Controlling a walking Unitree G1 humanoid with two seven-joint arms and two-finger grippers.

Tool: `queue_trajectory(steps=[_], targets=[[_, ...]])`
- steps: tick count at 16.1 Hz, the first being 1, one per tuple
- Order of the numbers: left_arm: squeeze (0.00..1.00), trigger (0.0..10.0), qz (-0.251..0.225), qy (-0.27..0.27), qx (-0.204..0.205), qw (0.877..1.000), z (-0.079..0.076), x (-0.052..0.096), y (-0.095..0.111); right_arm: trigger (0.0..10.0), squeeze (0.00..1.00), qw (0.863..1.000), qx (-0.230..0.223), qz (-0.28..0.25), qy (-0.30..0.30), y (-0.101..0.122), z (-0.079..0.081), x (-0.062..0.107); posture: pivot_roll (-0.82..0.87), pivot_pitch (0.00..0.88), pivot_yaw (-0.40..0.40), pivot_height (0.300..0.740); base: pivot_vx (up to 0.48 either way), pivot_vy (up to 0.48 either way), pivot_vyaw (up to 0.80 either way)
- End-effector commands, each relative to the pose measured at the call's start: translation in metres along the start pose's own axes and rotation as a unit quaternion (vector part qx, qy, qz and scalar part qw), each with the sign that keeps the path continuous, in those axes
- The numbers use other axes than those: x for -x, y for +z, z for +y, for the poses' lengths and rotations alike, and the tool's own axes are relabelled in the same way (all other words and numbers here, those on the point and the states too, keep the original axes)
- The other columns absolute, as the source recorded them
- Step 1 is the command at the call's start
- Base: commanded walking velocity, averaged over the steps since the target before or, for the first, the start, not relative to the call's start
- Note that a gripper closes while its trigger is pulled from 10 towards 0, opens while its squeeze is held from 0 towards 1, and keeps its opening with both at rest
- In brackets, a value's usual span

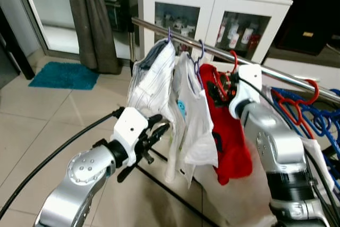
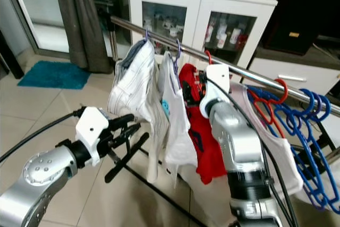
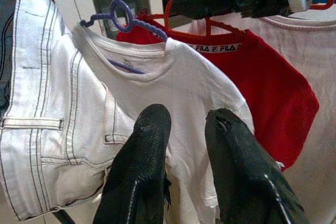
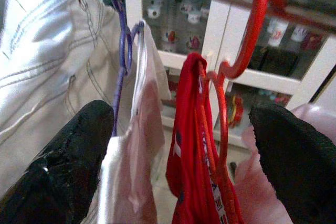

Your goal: Hang hanger

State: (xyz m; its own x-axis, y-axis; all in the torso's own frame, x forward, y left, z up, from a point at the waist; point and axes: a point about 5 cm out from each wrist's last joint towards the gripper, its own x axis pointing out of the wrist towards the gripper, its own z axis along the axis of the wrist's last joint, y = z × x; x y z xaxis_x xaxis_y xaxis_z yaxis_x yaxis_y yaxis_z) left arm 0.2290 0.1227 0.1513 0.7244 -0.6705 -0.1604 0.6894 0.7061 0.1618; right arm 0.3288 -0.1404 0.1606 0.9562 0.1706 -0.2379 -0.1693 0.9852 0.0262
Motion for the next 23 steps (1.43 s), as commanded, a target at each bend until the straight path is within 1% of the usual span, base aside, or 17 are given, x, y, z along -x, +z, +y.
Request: queue_trajectory(steps=[1, 2, 3, 4, 5, 6, 7, 8, 9, 10, 11, 13, 15, 17, 19, 23], targets=[[0.0, 10.0, -0.011, -0.009, -0.011, 1.0, -0.001, -0.001, 0.006, 10.0, 0.0, 1.0, -0.001, -0.004, -0.011, 0.006, -0.007, -0.006, 0.1, 0.0, -0.056, 0.74, 0.0, 0.0, 0.0], [0.0, 10.0, -0.011, -0.009, -0.011, 1.0, -0.001, -0.001, 0.006, 10.0, 0.0, 1.0, 0.009, -0.016, -0.022, 0.01, -0.01, -0.011, 0.1, 0.0, -0.058, 0.74, 0.0, 0.0, 0.0], [0.0, 10.0, -0.012, -0.01, -0.011, 1.0, -0.001, -0.001, 0.006, 10.0, 0.0, 0.999, 0.008, -0.011, -0.033, 0.011, -0.014, -0.015, 0.1, 0.0, -0.059, 0.74, 0.0, 0.0, 0.0], [0.04, 10.0, -0.013, -0.013, -0.002, 1.0, -0.002, 0.0, 0.006, 10.0, 0.0, 0.999, 0.004, -0.009, -0.04, 0.012, -0.017, -0.018, 0.1, 0.0, -0.059, 0.74, 0.0, 0.0, 0.0], [0.04, 10.0, -0.014, -0.014, -0.002, 1.0, -0.002, 0.001, 0.006, 10.0, 0.0, 0.999, -0.002, -0.009, -0.039, 0.012, -0.018, -0.02, 0.1, 0.0, -0.059, 0.74, 0.0, 0.0, 0.0], [0.48, 10.0, -0.014, -0.015, -0.002, 1.0, -0.002, 0.001, 0.006, 10.0, 0.0, 0.999, -0.001, -0.01, -0.04, 0.013, -0.019, -0.021, 0.1, 0.0, -0.06, 0.74, 0.0, 0.0, 0.0], [1.0, 10.0, -0.014, -0.023, 0.007, 1.0, -0.002, 0.002, 0.007, 8.9, 0.0, 0.999, 0.001, 0.005, -0.04, 0.011, -0.024, -0.026, 0.1, 0.0, -0.06, 0.74, 0.0, 0.0, 0.0], [1.0, 10.0, -0.015, -0.026, 0.007, 1.0, -0.002, 0.002, 0.007, 4.7, 0.0, 0.999, -0.002, 0.013, -0.045, 0.01, -0.028, -0.029, 0.1, 0.0, -0.06, 0.74, 0.0, 0.0, 0.0], [1.0, 10.0, -0.015, -0.027, 0.006, 1.0, -0.003, 0.002, 0.007, 1.8, 0.0, 0.999, -0.001, 0.02, -0.047, 0.01, -0.031, -0.031, 0.1, 0.0, -0.06, 0.74, 0.0, 0.0, 0.0], [1.0, 10.0, -0.014, -0.026, 0.002, 1.0, -0.002, 0.002, 0.008, 1.8, 0.0, 0.999, 0.001, 0.024, -0.047, 0.011, -0.034, -0.034, 0.1, 0.0, -0.06, 0.74, 0.0, 0.0, 0.0], [1.0, 10.0, -0.014, -0.026, 0.003, 1.0, -0.003, 0.002, 0.008, 0.0, 0.0, 0.999, 0.003, 0.026, -0.044, 0.011, -0.035, -0.035, 0.1, 0.0, -0.061, 0.74, 0.0, 0.0, 0.0], [1.0, 10.0, -0.015, -0.03, 0.005, 0.999, -0.003, 0.002, 0.008, 0.0, 0.0, 0.999, 0.012, 0.034, -0.037, 0.013, -0.037, -0.039, 0.1, 0.0, -0.062, 0.74, 0.0, 0.0, 0.0], [1.0, 10.0, -0.016, -0.031, 0.004, 0.999, -0.004, 0.001, 0.008, 0.0, 0.0, 0.998, 0.009, 0.042, -0.036, 0.012, -0.04, -0.044, 0.1, 0.0, -0.062, 0.74, 0.0, 0.0, 0.0], [1.0, 10.0, -0.016, -0.03, 0.004, 0.999, -0.004, 0.001, 0.009, 0.0, 0.0, 0.998, 0.011, 0.045, -0.036, 0.012, -0.042, -0.045, 0.11, 0.0, -0.064, 0.74, 0.0, 0.0, 0.0], [1.0, 10.0, -0.014, -0.03, 0.003, 0.999, -0.004, 0.002, 0.008, 0.0, 0.0, 0.997, 0.005, 0.063, -0.034, 0.01, -0.045, -0.047, 0.11, 0.0, -0.067, 0.74, 0.0, 0.0, 0.0], [1.0, 10.0, -0.013, -0.031, 0.002, 0.999, -0.004, 0.002, 0.008, 0.0, 0.0, 0.996, 0.001, 0.076, -0.038, 0.003, -0.047, -0.05, 0.11, 0.0, -0.064, 0.74, 0.0, 0.0, 0.0]])
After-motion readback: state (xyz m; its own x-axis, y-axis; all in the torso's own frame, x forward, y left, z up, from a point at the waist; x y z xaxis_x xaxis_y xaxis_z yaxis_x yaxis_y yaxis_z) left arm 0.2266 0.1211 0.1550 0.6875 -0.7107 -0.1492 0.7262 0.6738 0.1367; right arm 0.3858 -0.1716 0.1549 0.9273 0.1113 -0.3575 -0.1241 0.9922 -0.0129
